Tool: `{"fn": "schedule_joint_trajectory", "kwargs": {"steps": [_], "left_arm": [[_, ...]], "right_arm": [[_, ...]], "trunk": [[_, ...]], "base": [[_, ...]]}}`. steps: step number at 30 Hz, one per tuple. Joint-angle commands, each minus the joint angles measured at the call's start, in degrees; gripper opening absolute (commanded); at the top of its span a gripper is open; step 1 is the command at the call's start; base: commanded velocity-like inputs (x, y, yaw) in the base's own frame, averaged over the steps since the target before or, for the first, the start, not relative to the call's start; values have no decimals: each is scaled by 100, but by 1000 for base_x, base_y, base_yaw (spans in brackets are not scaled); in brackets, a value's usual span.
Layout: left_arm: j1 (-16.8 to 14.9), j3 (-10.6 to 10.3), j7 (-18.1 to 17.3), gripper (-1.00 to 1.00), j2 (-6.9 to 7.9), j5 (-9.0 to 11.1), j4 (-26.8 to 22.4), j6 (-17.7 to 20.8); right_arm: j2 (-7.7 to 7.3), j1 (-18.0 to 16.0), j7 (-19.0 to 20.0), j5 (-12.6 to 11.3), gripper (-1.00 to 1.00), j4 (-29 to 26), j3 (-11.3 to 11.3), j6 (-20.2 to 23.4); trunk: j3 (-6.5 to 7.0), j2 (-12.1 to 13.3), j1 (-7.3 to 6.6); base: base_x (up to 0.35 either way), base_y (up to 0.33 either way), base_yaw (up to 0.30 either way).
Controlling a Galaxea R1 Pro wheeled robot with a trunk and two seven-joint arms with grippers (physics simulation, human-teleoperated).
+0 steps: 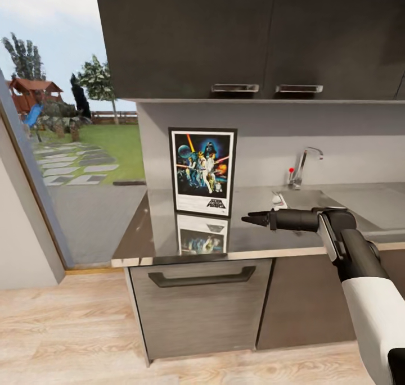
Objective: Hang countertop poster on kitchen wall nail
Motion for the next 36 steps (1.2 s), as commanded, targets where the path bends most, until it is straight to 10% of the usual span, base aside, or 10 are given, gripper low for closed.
{"fn": "schedule_joint_trajectory", "kwargs": {"steps": [1, 36], "left_arm": [[0, 20, -39, 100, -3, 1, -6, -8], [0, 122, -39, 100, -3, -5, -41, -7]], "right_arm": [[0, -3, 7, -24, 100, -1, 0, 56], [5, -4, 8, -34, 100, 0, 6, 31]], "trunk": [[-5, -2, 3], [-5, -2, 3]], "base": [[326, -1, 0], [249, 0, 0]]}}
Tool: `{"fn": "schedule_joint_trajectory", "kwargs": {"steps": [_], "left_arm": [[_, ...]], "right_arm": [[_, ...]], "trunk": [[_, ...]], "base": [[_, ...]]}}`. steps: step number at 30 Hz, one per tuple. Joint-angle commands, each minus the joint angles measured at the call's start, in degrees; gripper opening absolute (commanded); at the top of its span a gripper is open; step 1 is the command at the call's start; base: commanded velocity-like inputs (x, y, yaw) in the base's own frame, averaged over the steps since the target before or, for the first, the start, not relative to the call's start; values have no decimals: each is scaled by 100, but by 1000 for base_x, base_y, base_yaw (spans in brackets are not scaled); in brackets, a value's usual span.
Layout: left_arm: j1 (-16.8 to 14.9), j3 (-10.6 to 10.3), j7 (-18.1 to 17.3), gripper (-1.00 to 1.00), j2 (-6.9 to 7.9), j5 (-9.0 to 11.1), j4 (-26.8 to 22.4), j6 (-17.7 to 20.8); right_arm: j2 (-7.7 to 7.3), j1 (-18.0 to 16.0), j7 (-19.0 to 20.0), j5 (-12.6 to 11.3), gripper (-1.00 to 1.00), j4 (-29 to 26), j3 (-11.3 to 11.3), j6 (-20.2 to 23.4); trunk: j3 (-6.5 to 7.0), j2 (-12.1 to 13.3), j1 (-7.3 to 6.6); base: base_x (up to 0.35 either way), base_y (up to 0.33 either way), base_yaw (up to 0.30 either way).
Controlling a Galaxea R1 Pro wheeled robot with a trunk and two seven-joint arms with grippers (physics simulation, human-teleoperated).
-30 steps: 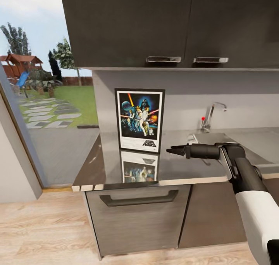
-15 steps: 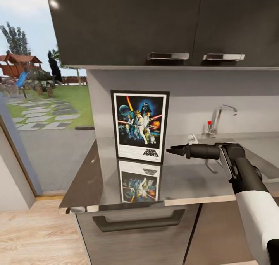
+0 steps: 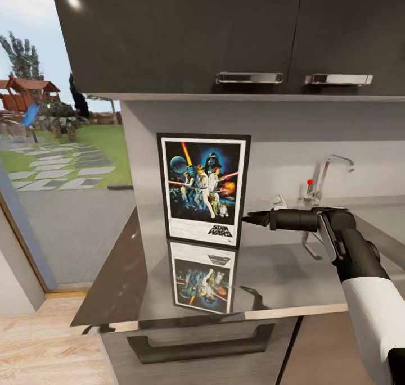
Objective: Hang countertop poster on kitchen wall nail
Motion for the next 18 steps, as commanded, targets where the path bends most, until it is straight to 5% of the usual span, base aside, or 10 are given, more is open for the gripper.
{"fn": "schedule_joint_trajectory", "kwargs": {"steps": [1, 18], "left_arm": [[0, 21, -39, 100, -3, 1, -4, -8], [0, 24, -39, 100, -3, 1, -7, -8]], "right_arm": [[-1, -3, 6, -19, 100, 1, 0, 56], [-1, -1, 6, -19, 100, 6, 11, 54]], "trunk": [[-5, -3, 1], [-5, -3, 1]], "base": [[52, 0, 0], [48, 0, 0]]}}
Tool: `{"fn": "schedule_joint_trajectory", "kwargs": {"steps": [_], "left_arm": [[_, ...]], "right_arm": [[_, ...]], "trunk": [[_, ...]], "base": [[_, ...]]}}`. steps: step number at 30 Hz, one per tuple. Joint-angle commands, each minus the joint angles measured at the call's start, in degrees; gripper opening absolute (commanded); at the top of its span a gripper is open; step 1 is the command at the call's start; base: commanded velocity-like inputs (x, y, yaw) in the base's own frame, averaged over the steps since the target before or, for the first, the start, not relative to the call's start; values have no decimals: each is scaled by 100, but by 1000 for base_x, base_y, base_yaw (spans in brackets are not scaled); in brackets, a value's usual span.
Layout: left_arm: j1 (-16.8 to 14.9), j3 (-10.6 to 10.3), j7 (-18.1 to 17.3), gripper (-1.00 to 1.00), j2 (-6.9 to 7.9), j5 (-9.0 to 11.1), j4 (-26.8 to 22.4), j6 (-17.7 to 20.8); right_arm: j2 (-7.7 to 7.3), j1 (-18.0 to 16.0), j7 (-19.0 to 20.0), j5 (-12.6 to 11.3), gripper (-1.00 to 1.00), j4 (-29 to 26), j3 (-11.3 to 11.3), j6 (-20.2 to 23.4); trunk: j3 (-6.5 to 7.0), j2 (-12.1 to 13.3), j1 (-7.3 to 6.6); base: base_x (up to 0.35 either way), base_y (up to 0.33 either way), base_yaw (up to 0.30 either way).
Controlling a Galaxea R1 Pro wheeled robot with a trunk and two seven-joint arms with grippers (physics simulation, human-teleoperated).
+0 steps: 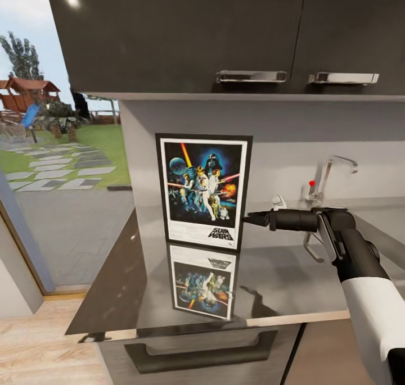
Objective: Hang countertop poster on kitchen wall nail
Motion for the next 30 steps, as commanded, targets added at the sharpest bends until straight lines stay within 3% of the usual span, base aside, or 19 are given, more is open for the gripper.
{"fn": "schedule_joint_trajectory", "kwargs": {"steps": [1, 17, 30], "left_arm": [[0, 20, -39, 100, -3, 1, -6, -8], [0, 20, -39, 100, -1, 1, -8, -8], [0, 20, -39, 100, -2, 1, -9, -8]], "right_arm": [[-1, -4, 6, -19, 100, 0, -1, 56], [-1, -4, 6, -19, 100, 5, 2, 51], [-3, 42, 15, -7, 100, 96, 9, -646]], "trunk": [[-5, -2, 2], [-5, -2, 2], [-5, -2, 2]], "base": [[234, 0, 0], [41, 0, 0], [0, 0, 0]]}}
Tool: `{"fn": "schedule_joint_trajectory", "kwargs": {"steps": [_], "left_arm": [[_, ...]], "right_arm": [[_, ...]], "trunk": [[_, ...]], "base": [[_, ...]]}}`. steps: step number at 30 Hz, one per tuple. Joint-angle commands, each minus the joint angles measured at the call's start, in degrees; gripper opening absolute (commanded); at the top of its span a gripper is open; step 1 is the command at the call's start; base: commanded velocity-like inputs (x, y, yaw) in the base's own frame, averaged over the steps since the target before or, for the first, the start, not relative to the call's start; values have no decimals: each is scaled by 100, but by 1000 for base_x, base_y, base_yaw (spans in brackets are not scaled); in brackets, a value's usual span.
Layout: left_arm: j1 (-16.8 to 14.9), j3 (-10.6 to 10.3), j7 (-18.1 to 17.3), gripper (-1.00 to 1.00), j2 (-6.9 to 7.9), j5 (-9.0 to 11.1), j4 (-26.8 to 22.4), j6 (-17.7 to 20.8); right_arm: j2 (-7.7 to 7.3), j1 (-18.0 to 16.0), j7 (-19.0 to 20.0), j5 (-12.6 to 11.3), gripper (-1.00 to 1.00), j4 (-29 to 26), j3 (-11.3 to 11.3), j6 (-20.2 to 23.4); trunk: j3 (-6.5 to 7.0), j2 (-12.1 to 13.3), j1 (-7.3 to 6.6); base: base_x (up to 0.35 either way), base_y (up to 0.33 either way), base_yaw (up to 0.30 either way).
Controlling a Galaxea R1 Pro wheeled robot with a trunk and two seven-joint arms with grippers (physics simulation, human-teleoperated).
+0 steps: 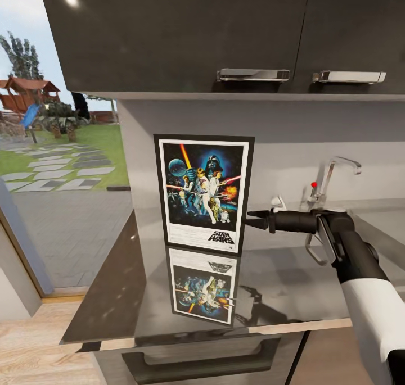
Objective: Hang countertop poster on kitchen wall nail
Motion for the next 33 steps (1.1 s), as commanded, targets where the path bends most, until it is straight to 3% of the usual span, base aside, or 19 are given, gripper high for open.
{"fn": "schedule_joint_trajectory", "kwargs": {"steps": [1, 9, 27, 33], "left_arm": [[0, 20, -39, 100, -3, 1, -4, -8], [0, 20, -39, 100, 2, 1, -4, -12], [0, 28, -39, 100, 63, 1, -117, -8], [0, 29, -39, 100, 62, 1, -118, -8]], "right_arm": [[-2, 1, 11, -19, 100, 39, -1, -7], [-16, 25, 23, -21, 100, 472, -1, -580], [-17, 37, 27, -14, 100, 623, 5, -792], [-17, 37, 27, -14, 100, 801, 7, -1198]], "trunk": [[-5, -3, 0], [-5, -3, 0], [-5, -3, 0], [-5, -3, 0]], "base": [[0, 0, 0], [0, 0, 0], [0, 0, 0], [0, 0, 0]]}}
